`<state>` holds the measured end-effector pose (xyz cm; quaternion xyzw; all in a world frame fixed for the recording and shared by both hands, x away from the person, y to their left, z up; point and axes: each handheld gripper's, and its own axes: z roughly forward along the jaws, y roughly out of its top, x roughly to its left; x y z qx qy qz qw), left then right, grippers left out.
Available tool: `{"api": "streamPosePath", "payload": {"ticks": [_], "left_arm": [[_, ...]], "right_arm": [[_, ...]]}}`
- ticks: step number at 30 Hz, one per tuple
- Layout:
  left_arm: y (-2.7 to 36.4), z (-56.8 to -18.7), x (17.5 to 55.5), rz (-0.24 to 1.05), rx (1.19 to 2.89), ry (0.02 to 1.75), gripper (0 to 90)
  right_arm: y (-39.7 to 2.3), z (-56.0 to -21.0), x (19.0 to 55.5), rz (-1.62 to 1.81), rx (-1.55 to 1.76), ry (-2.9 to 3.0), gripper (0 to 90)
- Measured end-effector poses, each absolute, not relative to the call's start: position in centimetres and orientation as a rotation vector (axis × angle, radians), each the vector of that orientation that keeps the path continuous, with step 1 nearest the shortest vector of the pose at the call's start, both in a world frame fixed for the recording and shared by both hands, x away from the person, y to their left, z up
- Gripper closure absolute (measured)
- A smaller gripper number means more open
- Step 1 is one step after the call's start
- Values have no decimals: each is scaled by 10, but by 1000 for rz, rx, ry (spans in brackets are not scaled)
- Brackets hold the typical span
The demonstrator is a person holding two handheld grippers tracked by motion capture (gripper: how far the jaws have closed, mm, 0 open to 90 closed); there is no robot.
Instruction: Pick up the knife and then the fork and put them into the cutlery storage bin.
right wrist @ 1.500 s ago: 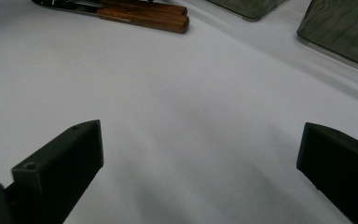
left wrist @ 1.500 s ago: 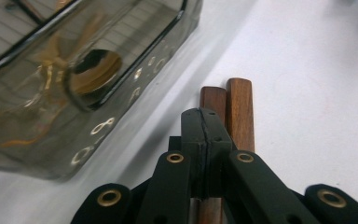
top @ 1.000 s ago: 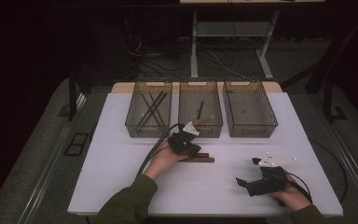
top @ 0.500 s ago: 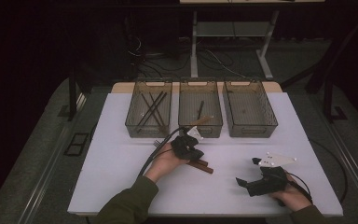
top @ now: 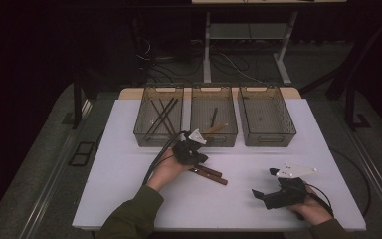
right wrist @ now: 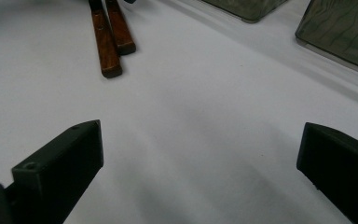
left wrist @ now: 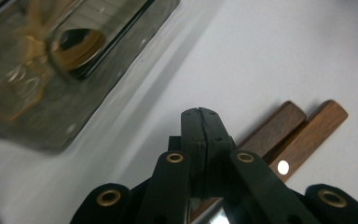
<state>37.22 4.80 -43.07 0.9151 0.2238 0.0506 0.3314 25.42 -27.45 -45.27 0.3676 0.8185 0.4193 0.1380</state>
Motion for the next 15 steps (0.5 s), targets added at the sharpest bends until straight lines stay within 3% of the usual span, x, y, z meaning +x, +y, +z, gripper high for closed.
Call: {"api": "streamPosePath", "payload": {"ticks": [15], "left_arm": [[72,-433,374,211,2449,655,899]], "right_arm": [[-275,-453,254,1212,1063,2367,1]]}}
